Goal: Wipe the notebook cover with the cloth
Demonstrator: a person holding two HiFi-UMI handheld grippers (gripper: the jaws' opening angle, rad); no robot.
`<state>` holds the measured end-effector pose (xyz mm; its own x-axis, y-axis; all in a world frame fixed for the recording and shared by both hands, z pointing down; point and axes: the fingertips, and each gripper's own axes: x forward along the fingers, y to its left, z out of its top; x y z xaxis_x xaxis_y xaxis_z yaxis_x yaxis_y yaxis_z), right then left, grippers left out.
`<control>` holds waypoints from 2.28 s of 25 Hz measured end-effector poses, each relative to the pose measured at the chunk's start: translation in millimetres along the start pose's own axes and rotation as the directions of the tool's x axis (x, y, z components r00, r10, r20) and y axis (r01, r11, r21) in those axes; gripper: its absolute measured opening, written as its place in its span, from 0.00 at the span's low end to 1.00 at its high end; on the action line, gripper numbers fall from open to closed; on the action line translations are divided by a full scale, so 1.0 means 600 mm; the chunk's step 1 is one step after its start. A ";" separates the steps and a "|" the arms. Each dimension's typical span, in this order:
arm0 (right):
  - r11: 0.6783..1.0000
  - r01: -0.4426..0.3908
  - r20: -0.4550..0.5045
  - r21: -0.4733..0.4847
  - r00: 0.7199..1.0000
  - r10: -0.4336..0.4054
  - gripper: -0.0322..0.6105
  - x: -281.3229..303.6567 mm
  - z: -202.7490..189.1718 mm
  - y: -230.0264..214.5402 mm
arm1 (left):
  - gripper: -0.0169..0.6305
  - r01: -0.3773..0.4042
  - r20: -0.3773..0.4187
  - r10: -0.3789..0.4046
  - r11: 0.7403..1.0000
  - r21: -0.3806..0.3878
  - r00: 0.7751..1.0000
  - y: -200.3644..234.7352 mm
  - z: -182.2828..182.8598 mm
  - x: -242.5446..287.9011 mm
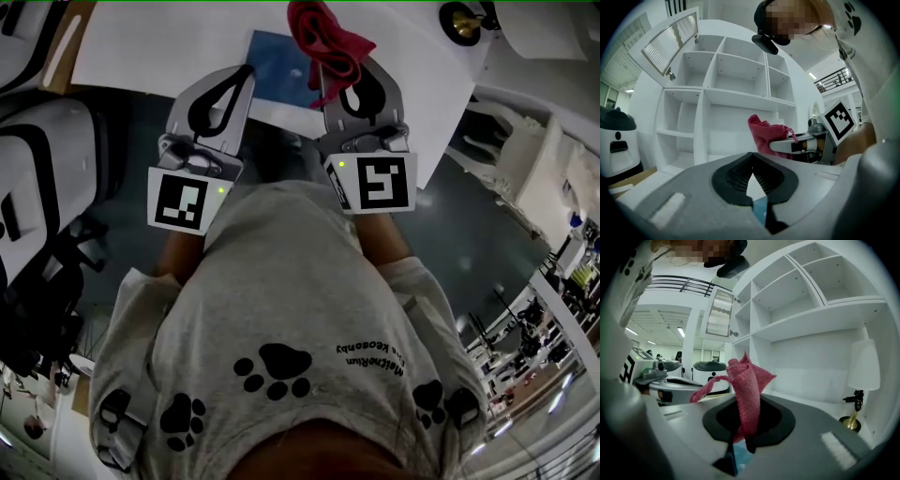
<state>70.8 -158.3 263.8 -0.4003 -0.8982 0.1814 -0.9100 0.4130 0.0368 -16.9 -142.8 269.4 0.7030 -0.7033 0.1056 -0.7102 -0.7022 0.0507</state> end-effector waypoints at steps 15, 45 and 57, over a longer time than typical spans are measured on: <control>0.994 -0.106 -0.117 0.008 0.987 0.106 0.12 0.074 -0.091 0.043 | 0.03 0.015 -0.089 -0.019 0.999 -0.044 0.996 0.020 -0.109 -0.005; 0.960 -0.274 -0.388 -0.054 0.892 0.232 0.12 0.164 -0.259 0.061 | 0.03 -0.004 -0.461 -0.050 0.993 -0.116 0.886 0.023 -0.351 -0.023; 0.929 -0.363 -0.629 -0.073 0.740 0.240 0.12 0.171 -0.322 0.075 | 0.03 0.003 -0.555 -0.089 0.988 -0.154 0.827 0.012 -0.385 -0.025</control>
<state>9.5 -202.8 474.1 -0.4462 -0.4709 0.7610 -0.6923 0.7205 0.0399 -41.7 -112.0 497.5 0.6233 -0.4573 0.6343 -0.7052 -0.6793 0.2032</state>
